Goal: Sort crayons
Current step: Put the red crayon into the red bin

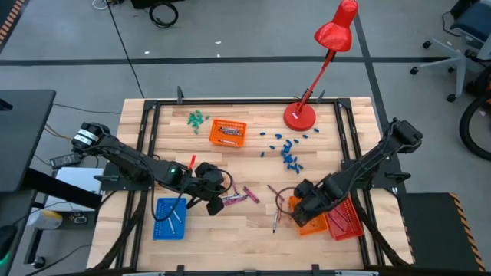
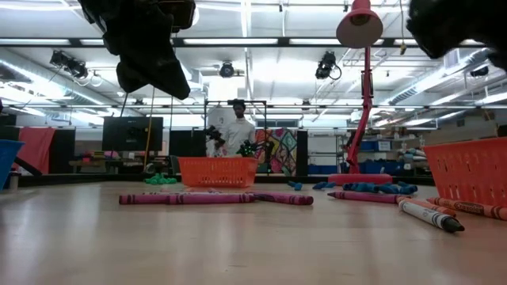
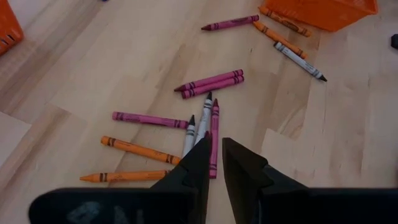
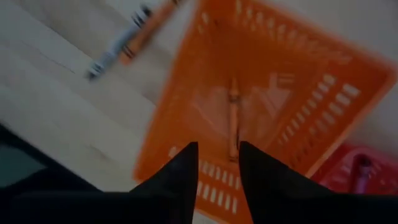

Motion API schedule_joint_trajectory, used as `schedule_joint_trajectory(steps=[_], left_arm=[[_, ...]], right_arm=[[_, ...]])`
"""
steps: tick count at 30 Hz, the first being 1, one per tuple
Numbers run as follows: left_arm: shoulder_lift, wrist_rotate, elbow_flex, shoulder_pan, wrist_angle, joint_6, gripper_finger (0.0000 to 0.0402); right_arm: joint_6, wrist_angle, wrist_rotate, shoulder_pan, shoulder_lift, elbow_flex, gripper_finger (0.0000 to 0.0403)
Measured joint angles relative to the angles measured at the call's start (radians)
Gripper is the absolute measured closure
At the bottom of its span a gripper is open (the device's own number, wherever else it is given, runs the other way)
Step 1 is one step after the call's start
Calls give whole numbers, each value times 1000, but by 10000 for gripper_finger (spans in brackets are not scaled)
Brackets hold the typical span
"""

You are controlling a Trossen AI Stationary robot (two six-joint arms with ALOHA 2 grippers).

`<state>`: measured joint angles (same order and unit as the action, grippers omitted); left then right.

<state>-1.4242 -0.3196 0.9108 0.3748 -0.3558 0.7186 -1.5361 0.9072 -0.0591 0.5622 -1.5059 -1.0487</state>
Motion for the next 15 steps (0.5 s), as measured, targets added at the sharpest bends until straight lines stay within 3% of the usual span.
schedule_joint_trajectory(steps=[6,15], left_arm=[[0,11,0,0,1,0,349],[0,11,0,-9,4,-5,349]], right_arm=[[135,3,101,-92,45,-63,280],[455,-105,102,-283,-65,-73,280]])
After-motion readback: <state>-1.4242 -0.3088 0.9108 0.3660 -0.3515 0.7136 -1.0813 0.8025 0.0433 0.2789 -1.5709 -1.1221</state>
